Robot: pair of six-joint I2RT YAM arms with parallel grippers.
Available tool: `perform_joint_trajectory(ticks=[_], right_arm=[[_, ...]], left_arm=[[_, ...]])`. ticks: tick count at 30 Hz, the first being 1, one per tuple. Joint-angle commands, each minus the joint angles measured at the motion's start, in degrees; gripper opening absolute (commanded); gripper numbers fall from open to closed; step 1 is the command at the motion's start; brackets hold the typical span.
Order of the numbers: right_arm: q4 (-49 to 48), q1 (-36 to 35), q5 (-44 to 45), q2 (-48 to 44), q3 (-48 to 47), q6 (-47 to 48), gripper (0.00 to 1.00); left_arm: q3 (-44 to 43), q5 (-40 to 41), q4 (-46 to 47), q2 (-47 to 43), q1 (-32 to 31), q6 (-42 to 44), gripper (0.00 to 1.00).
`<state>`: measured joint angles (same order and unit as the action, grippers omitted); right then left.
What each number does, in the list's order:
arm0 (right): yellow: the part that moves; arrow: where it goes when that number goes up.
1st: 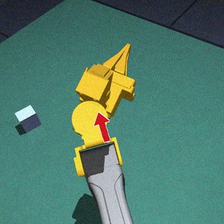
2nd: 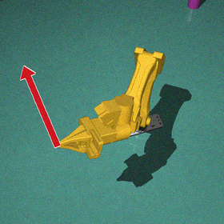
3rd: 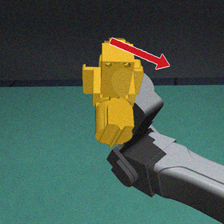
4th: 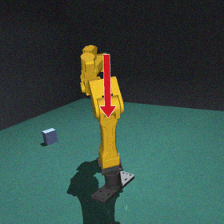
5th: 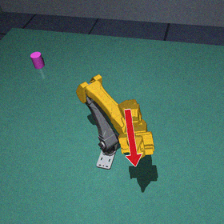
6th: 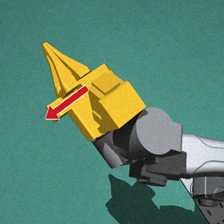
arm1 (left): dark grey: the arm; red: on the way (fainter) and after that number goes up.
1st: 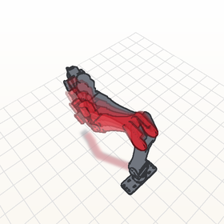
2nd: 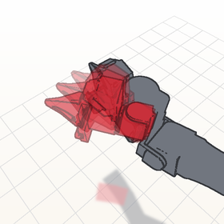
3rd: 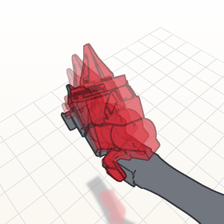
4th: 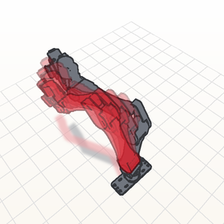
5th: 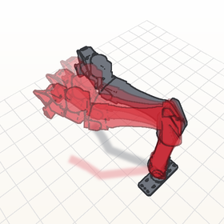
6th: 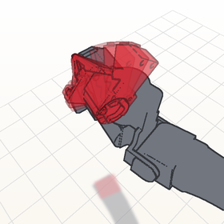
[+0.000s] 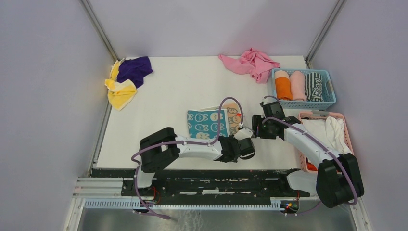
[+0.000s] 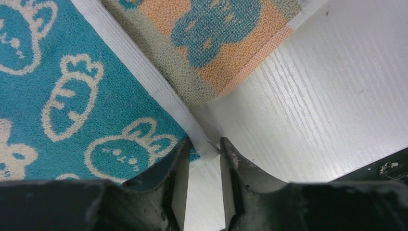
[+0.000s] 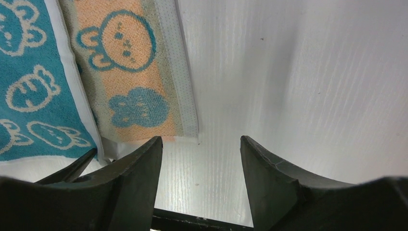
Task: Roll the towels
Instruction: Flatten out the towel at the center of the board.
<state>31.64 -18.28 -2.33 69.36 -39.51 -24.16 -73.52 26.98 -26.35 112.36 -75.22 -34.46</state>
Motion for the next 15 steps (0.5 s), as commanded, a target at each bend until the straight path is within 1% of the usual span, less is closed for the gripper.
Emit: perform_joint_trajectory(ticks=[1, 6, 8, 10, 15], right_arm=[[1.3, -0.2, 0.0, -1.4, -0.7, 0.8, 0.68], [3.1, -0.5, -1.6, 0.0, -1.1, 0.6, 0.65], [3.1, -0.8, -1.6, 0.9, -1.2, 0.3, 0.63], [3.0, -1.2, -1.6, 2.1, -1.5, 0.0, 0.6], [1.4, -3.2, -1.7, 5.6, -2.3, -0.8, 0.55]], left_arm=[[1.1, -2.6, -0.9, 1.0, 2.0, -2.8, 0.33], [3.3, -3.1, 1.7, -3.4, 3.3, -2.7, 0.12], [4.8, -3.4, 3.1, -6.4, 3.9, -3.0, 0.06], [6.6, -4.3, 5.2, -9.5, 4.7, -3.6, 0.03], [9.2, -6.9, 7.6, -13.7, 6.8, -4.1, 0.03]])
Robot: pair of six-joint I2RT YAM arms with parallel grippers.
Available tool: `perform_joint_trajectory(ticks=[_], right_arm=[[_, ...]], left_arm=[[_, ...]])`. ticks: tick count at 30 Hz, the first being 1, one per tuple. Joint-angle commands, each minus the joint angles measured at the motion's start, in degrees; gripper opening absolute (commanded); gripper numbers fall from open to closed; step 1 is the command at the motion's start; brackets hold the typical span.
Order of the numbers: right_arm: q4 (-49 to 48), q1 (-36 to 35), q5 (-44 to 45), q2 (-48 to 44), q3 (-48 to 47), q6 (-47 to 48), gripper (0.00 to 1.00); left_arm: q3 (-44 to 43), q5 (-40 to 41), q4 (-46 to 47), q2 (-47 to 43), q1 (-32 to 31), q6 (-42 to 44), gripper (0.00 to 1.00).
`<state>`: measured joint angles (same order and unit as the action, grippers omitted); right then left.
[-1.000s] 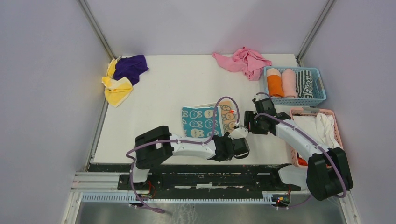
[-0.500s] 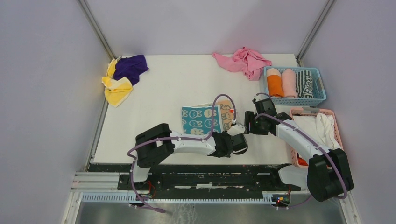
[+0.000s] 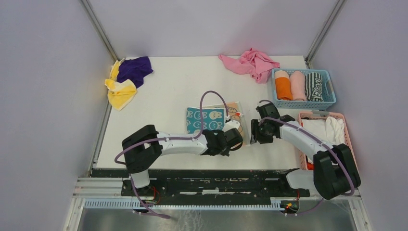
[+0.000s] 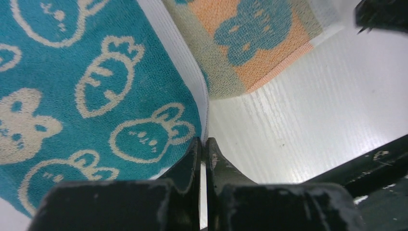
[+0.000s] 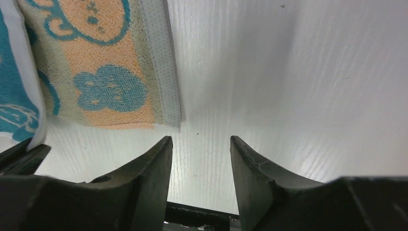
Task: Roll the towels
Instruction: Flatten out the towel at the center of the board.
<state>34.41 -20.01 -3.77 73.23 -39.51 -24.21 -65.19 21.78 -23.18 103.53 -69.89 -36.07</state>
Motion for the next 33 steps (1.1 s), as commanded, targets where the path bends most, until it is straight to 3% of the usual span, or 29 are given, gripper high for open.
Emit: perform_joint_trajectory(ticks=[1, 14, 20, 25, 28, 29, 33], right_arm=[[-1.6, -1.9, -0.5, 2.3, -2.5, -1.0, 0.54], [-4.5, -7.7, 4.9, 10.8, -5.1, -3.9, 0.54], [-4.7, -8.4, 6.5, 14.6, -5.8, -4.2, 0.49], [-3.3, -9.1, 7.6, 16.6, -5.9, -4.0, 0.31], [-3.4, -9.2, 7.8, 15.5, -5.6, -3.6, 0.05], [-3.0, -9.2, 8.2, 14.7, -6.0, -3.5, 0.01], [2.6, -8.9, 12.8, 12.1, -12.5, -0.6, 0.01]], left_arm=[[1.1, -1.9, 4.6, -5.2, 1.6, -2.6, 0.03], [4.0, -4.9, 8.0, -7.3, 3.3, -3.4, 0.03], [5.6, -5.9, 9.3, -8.7, 4.4, -3.8, 0.03], [7.0, -7.2, 9.9, -11.0, 6.4, -3.9, 0.03], [8.3, -8.9, 9.6, -14.1, 10.1, -2.7, 0.03], [8.7, -9.4, 9.0, -15.8, 12.0, -2.3, 0.03], [9.8, -9.6, 5.3, -25.3, 23.2, 0.4, 0.03]])
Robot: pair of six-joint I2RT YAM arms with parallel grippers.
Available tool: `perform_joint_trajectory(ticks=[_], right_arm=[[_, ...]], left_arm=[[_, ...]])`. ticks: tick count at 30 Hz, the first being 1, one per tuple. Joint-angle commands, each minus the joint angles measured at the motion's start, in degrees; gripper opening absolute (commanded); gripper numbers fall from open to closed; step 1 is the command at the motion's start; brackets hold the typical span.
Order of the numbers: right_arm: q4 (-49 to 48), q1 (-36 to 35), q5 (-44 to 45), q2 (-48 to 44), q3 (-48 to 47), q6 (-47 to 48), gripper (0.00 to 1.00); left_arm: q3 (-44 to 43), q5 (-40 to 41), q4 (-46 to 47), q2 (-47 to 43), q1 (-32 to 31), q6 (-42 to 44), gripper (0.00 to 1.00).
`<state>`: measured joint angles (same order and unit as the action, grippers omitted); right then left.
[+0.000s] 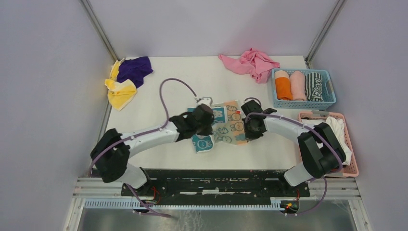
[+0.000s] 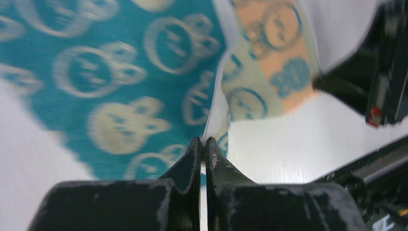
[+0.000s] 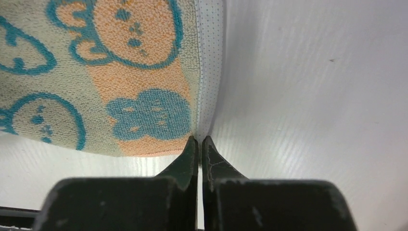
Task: Roll the towels
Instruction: Flatten out the towel at the center of the board.
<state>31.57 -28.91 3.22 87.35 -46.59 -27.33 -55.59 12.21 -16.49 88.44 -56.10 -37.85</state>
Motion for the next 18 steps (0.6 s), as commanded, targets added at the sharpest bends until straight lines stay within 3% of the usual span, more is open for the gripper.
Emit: perform_joint_trajectory(ticks=[1, 6, 12, 15, 18], right_arm=[[6.8, 0.3, 6.5, -2.6, -7.4, 3.3, 0.01], [13.1, 5.3, 6.1, -2.6, -19.3, 7.5, 0.01], [18.9, 14.9, 2.9, 1.6, -37.5, 11.7, 0.01], [22.7, 18.4, 2.3, 6.1, -49.1, 13.4, 0.0], [26.3, 20.4, 0.3, 9.4, -59.4, 13.8, 0.01]], left_arm=[[-0.2, 0.2, -2.4, -11.8, 12.6, 3.0, 0.03], [-3.9, -4.3, -5.5, -19.3, 32.1, 5.4, 0.03], [-13.0, -15.8, -4.4, -16.0, 54.3, 4.1, 0.03], [-20.3, -22.8, -3.8, -10.6, 61.9, 2.3, 0.03], [-27.3, -27.1, -4.2, -6.6, 65.0, 1.3, 0.03]])
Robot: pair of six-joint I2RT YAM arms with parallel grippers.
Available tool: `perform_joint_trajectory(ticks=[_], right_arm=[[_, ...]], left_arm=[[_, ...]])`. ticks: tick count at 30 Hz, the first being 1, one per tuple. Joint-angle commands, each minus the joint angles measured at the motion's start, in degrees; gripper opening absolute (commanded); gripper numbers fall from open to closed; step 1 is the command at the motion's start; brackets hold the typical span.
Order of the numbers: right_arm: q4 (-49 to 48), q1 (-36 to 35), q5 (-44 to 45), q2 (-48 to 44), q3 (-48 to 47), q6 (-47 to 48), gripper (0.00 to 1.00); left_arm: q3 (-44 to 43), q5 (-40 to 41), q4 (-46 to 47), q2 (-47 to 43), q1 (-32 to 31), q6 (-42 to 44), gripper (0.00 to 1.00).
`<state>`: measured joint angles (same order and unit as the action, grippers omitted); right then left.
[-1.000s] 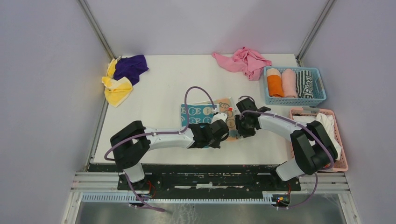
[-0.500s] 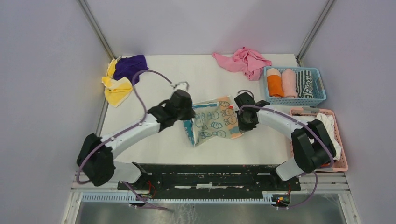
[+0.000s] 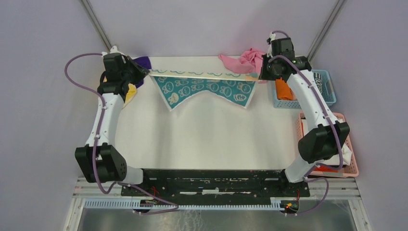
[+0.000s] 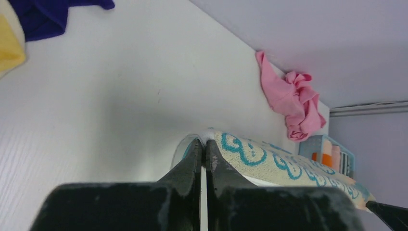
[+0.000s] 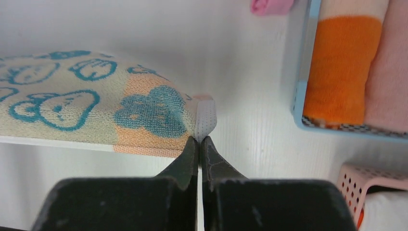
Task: Roll the towels
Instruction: Flatten out the towel at the center of the board.
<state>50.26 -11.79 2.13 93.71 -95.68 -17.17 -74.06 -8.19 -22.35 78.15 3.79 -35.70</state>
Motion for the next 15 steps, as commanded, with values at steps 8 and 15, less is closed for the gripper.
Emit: perform_joint_trajectory(ticks=[8, 15], right_arm=[[3.8, 4.1, -1.3, -7.1, 0.5, 2.3, 0.01], [-3.6, 4.1, -3.1, -22.0, 29.4, -3.3, 0.01]], left_arm=[[0.0, -7.2, 3.5, -6.4, 5.9, 0.6, 0.03], [27.5, -5.5, 3.1, -24.0, 5.9, -3.7, 0.03]])
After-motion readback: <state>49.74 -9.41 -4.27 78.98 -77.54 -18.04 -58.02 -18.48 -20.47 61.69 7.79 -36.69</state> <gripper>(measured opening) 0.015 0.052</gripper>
